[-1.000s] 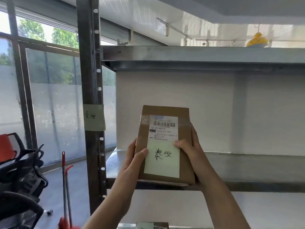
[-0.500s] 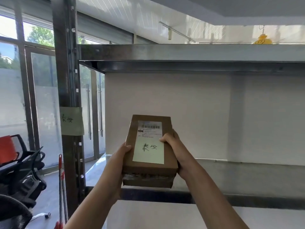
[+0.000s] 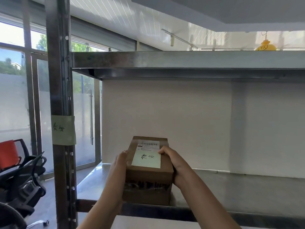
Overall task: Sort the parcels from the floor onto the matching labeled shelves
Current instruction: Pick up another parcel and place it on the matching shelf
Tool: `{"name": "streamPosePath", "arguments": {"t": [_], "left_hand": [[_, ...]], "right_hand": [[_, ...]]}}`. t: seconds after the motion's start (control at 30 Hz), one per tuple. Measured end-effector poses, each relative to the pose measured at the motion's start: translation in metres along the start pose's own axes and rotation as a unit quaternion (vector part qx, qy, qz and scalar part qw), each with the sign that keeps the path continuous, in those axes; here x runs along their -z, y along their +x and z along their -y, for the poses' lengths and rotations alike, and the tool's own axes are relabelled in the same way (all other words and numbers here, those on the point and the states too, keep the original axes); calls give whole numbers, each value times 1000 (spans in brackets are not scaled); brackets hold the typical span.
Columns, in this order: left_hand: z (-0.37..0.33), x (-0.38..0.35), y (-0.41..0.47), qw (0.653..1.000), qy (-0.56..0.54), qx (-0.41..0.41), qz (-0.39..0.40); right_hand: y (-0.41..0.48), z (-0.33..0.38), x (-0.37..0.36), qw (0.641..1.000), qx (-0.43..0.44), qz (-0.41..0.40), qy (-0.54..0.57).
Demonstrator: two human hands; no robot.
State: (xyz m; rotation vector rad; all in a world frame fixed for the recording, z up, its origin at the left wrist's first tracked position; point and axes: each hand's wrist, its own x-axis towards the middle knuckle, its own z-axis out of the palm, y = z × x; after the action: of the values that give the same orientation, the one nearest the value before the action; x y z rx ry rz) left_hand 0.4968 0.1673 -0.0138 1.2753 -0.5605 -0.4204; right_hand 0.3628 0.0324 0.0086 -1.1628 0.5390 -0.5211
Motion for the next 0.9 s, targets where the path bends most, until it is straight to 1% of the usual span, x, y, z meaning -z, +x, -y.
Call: {"name": "streamPosePath", "arguments": {"t": [0.07,0.1,0.17,0.27,0.4,0.5,0.73,0.9], "left_hand": [[-2,-7,-12,999,5,28,-25],[0,-12,-23,999,19,14,-32],[-1,-17,-46,999,17,-45,-6],[-3,-22,-58,989,21,-147,15],[5,-21,-52,974,99,-204,0],[15,-17,-46,968,145,-206,-19],[24,-21,-44,962,142,-228,-52],[28,-22,-38,959,144,-234,-72]], "right_hand": [[2,0,0,1000,-15,3,-9],[3,-1,0,1000,-19,2,-12],[3,-7,0,1000,-10,4,-9],[4,-24,4,999,7,23,21],[7,-37,7,998,19,27,52],[7,-37,5,998,25,12,50],[18,-39,10,999,-17,24,41],[36,-52,11,999,9,-7,53]]}}
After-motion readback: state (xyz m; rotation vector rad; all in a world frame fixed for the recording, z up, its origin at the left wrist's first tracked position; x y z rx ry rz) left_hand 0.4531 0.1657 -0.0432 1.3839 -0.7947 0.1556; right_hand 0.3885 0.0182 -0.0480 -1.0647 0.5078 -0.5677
